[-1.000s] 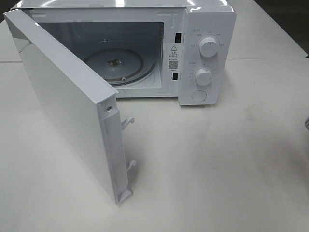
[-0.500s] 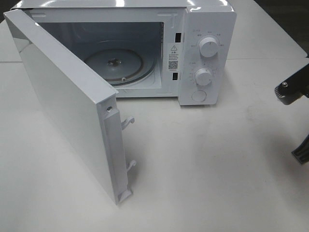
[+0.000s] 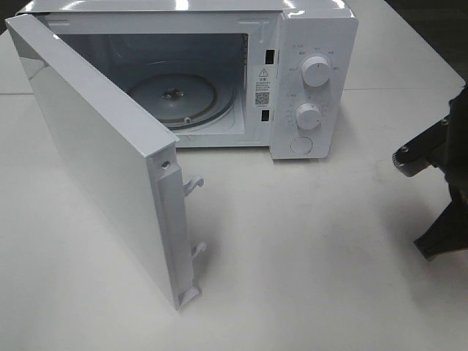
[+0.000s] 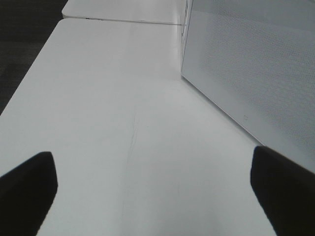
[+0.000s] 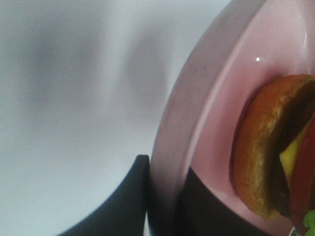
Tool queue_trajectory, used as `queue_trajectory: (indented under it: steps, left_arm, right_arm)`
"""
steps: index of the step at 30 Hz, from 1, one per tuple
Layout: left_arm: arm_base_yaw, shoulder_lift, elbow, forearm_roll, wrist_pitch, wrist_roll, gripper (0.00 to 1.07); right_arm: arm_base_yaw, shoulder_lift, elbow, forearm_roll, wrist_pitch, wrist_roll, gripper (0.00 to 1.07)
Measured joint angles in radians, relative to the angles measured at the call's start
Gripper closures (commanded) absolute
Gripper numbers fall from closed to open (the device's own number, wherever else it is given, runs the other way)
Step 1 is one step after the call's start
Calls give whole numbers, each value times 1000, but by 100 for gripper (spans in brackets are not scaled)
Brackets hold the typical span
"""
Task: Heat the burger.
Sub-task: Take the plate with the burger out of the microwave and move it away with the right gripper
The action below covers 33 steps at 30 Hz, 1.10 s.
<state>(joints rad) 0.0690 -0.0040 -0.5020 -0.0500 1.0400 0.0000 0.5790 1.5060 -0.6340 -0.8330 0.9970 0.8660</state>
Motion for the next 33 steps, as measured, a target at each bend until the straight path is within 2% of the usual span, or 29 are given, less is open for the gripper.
queue_trajectory:
  steps: [12, 23, 31, 33]
  left_arm:
    - [0, 0, 0, 0, 0, 6, 7]
    - [0, 0, 0, 0, 0, 6, 7]
    - [0, 0, 0, 0, 0, 6, 7]
    - [0, 0, 0, 0, 0, 6, 7]
  right_arm:
    - [0, 227, -4, -9, -131, 133, 105]
    - [0, 322, -4, -45, -203, 225, 103]
    - [0, 357, -5, -81, -200, 310, 93]
    - [0, 357, -5, -83, -189, 309, 85]
